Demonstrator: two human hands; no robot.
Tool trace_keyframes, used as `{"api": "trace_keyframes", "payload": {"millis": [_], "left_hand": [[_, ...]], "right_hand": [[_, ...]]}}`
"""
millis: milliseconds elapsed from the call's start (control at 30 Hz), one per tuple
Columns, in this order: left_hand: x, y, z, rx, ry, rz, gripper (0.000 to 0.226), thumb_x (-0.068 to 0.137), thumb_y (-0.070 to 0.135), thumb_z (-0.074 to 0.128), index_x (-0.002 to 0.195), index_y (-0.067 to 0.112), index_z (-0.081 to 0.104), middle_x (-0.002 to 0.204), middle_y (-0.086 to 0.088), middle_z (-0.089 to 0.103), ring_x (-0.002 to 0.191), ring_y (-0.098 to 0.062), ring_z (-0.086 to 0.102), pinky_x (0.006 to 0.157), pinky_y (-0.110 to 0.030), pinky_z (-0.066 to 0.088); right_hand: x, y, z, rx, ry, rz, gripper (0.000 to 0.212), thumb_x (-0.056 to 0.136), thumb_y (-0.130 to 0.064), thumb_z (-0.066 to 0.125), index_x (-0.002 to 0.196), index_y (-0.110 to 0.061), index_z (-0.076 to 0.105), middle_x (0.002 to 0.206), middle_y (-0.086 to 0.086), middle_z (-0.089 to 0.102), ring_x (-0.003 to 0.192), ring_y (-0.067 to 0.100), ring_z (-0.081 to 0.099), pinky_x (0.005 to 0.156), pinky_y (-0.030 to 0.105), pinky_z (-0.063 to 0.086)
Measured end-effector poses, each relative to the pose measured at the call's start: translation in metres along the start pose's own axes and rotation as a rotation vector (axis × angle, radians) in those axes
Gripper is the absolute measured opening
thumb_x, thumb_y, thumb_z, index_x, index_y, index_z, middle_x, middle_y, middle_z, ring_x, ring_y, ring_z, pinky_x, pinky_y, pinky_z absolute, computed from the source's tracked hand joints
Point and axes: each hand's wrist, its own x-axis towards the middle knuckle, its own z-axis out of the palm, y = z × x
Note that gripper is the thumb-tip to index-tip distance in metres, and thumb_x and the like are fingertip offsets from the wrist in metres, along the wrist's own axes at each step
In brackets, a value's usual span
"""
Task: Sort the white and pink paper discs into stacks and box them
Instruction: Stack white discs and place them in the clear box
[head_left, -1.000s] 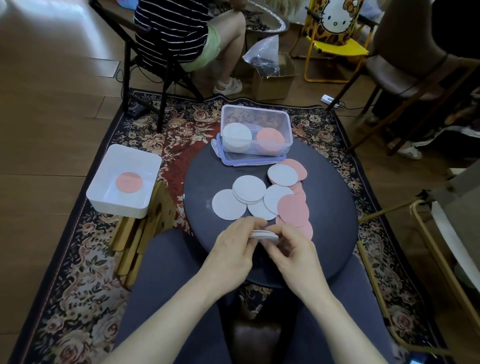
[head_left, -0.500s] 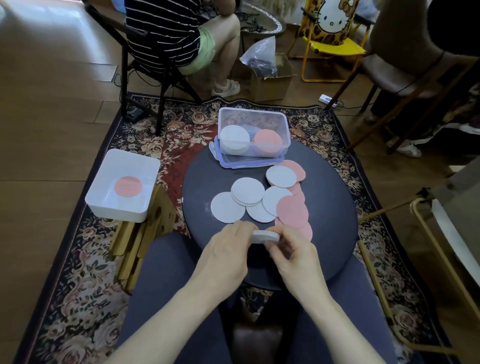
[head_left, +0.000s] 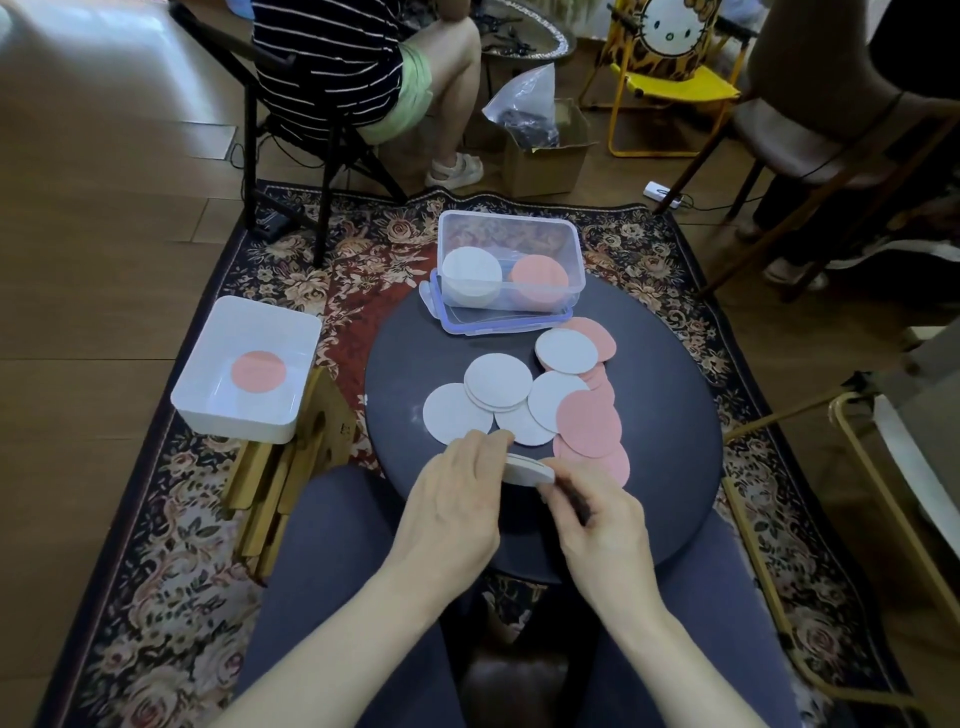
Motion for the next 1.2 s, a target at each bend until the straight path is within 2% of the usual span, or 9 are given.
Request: {"api": "trace_keyframes", "payload": {"millis": [200,300,467,600,667,767,867,1033,1200], "left_hand": [[0.008,-0.011,0.003,-0.12,-0.016,0.004,0.052,0.076,-0.005,0.054,0.125,0.011,0.047,0.097,-0.003,0.059,0.082,-0.021,0.057,0.071,-0.025,0.041],[0.018,-0.009,-0.003,-0.323,0.003,-0.147,0.048,0.085,0.004,0.049,0.13,0.019,0.046,0.11,0.004,0.06,0.09,-0.013,0.056,0.076,-0.022,0.041],[0.048,-0.005,-0.016,-0.679,0.058,-0.325,0.051,0.086,0.011,0.045,0.124,0.045,0.046,0.113,0.015,0.059,0.097,-0.009,0.055,0.084,-0.023,0.044],[0.081,-0.015,-0.025,-0.749,0.126,-0.394,0.056,0.089,-0.004,0.048,0.124,0.04,0.052,0.099,0.01,0.061,0.084,-0.008,0.054,0.077,-0.017,0.042],[0.098,-0.023,-0.026,-0.729,0.166,-0.405,0.056,0.089,-0.002,0.05,0.13,0.036,0.051,0.105,0.007,0.061,0.088,-0.012,0.055,0.08,-0.024,0.045],[0.119,-0.044,-0.02,-0.488,0.245,-0.328,0.057,0.09,0.011,0.055,0.143,0.023,0.039,0.118,0.004,0.056,0.099,-0.018,0.055,0.086,-0.035,0.045],[0.133,-0.073,-0.002,-0.183,0.211,-0.343,0.067,0.091,0.019,0.057,0.149,0.011,0.025,0.144,-0.007,0.042,0.13,-0.025,0.04,0.102,-0.043,0.035],[0.129,-0.092,0.02,-0.166,0.082,-0.323,0.07,0.096,0.021,0.05,0.153,0.016,0.011,0.158,-0.001,0.021,0.146,-0.018,0.016,0.118,-0.042,0.015],[0.127,-0.095,0.019,-0.175,0.102,-0.331,0.075,0.093,0.015,0.054,0.153,0.019,0.011,0.157,0.0,0.024,0.146,-0.016,0.017,0.118,-0.04,0.015]], "right_hand": [[0.008,0.002,-0.001,0.192,-0.019,0.124,0.038,0.086,-0.005,0.066,0.098,-0.041,0.067,0.084,-0.008,0.07,0.075,0.013,0.063,0.073,0.024,0.051],[0.02,-0.005,0.002,0.387,0.058,0.21,0.023,0.084,-0.005,0.069,0.089,-0.028,0.065,0.078,-0.002,0.068,0.067,0.015,0.063,0.07,0.033,0.05],[0.065,-0.022,0.001,0.477,0.059,0.13,0.019,0.086,-0.011,0.068,0.084,-0.03,0.064,0.082,0.001,0.064,0.073,0.02,0.057,0.068,0.036,0.045],[0.106,-0.034,0.002,0.432,-0.016,0.03,0.015,0.081,-0.015,0.069,0.089,-0.024,0.061,0.084,-0.005,0.064,0.075,0.014,0.056,0.074,0.038,0.047],[0.125,-0.041,0.003,0.399,-0.056,-0.016,0.015,0.082,-0.013,0.069,0.09,-0.019,0.059,0.081,-0.008,0.062,0.073,0.014,0.054,0.072,0.044,0.047],[0.161,-0.052,0.003,0.381,-0.037,-0.041,0.02,0.083,-0.002,0.068,0.087,-0.017,0.057,0.077,-0.008,0.059,0.068,0.007,0.05,0.068,0.028,0.045],[0.201,-0.055,0.002,0.334,0.032,-0.028,0.02,0.084,-0.005,0.068,0.088,-0.019,0.055,0.077,-0.004,0.058,0.067,0.007,0.051,0.065,0.02,0.043],[0.244,-0.039,0.019,0.116,0.019,0.03,0.019,0.082,-0.014,0.068,0.09,-0.023,0.053,0.077,0.001,0.063,0.065,0.009,0.054,0.068,0.029,0.045],[0.256,-0.03,0.033,0.003,-0.19,0.116,0.016,0.083,-0.014,0.066,0.087,-0.023,0.053,0.068,0.001,0.06,0.067,0.016,0.064,0.081,0.044,0.053]]}}
